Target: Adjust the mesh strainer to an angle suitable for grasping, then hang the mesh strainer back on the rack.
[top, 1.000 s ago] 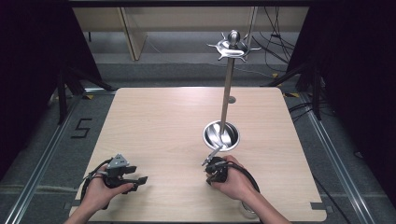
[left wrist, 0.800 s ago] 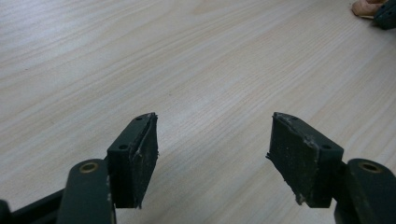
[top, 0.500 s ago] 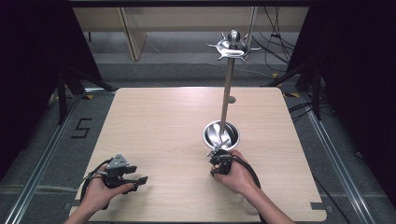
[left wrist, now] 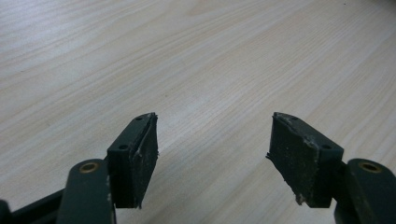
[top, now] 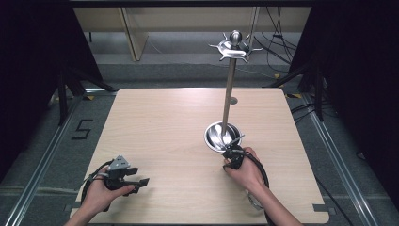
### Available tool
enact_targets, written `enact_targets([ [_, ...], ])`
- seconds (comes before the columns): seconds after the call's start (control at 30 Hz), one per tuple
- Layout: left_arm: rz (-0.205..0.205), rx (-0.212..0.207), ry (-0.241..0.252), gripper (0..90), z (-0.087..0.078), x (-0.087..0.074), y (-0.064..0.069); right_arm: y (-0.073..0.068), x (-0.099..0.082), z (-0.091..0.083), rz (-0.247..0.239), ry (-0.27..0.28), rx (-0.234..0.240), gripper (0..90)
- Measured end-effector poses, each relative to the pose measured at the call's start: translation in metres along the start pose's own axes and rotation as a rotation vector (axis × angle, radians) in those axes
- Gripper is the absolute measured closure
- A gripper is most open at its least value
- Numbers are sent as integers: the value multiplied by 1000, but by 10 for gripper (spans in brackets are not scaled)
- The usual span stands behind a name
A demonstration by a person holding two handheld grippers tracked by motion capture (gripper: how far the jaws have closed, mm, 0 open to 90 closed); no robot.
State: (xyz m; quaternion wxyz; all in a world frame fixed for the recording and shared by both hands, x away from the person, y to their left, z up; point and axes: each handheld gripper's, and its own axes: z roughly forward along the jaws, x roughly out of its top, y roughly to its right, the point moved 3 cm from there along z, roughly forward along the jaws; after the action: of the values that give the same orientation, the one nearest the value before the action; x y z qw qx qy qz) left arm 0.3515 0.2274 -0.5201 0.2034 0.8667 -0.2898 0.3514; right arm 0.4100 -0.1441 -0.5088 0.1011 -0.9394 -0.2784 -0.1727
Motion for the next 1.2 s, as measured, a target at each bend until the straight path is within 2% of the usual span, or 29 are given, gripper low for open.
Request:
enact_targets([
  [0.03, -2, -1, 1, 319, 0, 0, 0, 6, -2, -1, 33, -9, -20, 900],
  [0.07, 4, -3, 0, 319, 0, 0, -1, 7, -2, -3, 39, -7, -16, 900],
  [0.1, 3, -2, 0, 319, 1, 0, 0, 11, -3, -3, 40, -7, -36, 900],
  [0.13, 3, -2, 0, 319, 1, 0, 0, 12, -4, -4, 72, -30, -50, 900],
  [0.2, 12, -5, -5, 319, 1, 1, -1, 15, -5, -7, 92, -32, -64, 900],
  [0.43, -5, 4, -15, 319, 4, 2, -2, 16, -7, -14, 92, -8, -15, 829],
  [0.47, -23, -6, -16, 319, 6, 2, 0, 16, -8, -17, 80, 0, -10, 810],
  [0.5, 1, -8, -20, 319, 7, 3, 0, 15, -9, -23, 72, 6, -10, 777],
  [0.63, 3, -12, -25, 319, 7, 3, 2, 17, -13, -30, 66, 4, -13, 731],
  [0.67, 7, -1, -24, 319, 7, 2, 1, 19, -15, -33, 47, 8, -22, 714],
  [0.7, 8, -7, -24, 319, 4, 1, 1, 19, -15, -39, 72, 23, -18, 664],
  [0.73, 8, -7, -24, 319, 4, 1, 1, 19, -15, -39, 72, 23, -18, 664],
  [0.77, -9, -3, -22, 319, 3, 0, 0, 20, -16, -41, 75, 22, -24, 642],
  [0.87, -1, 2, -11, 319, 1, 1, -1, 24, -20, -47, 94, -9, -29, 581],
  [0.93, -2, 5, -13, 319, 2, 1, -1, 25, -21, -47, 88, -15, -30, 576],
  [0.97, -2, -6, -6, 319, 3, 2, 0, 29, -23, -48, 87, -22, -39, 557],
  [1.0, -1, -6, -8, 319, 3, 3, 0, 28, -24, -49, 107, -40, -40, 548],
  [1.07, 12, 1, -15, 319, 3, 3, -1, 29, -25, -48, 113, -35, -29, 543],
  [1.1, -7, -9, -11, 319, 3, 2, 1, 32, -25, -48, 84, -34, -35, 537],
  [1.13, -7, -9, -11, 319, 3, 2, 1, 33, -26, -48, 86, -28, -45, 535],
  [1.17, 0, -11, 0, 319, 2, 2, 2, 31, -26, -49, 112, -30, -38, 535],
  [1.2, 0, -11, 0, 319, 2, 2, 2, 31, -26, -49, 112, -30, -38, 535],
])
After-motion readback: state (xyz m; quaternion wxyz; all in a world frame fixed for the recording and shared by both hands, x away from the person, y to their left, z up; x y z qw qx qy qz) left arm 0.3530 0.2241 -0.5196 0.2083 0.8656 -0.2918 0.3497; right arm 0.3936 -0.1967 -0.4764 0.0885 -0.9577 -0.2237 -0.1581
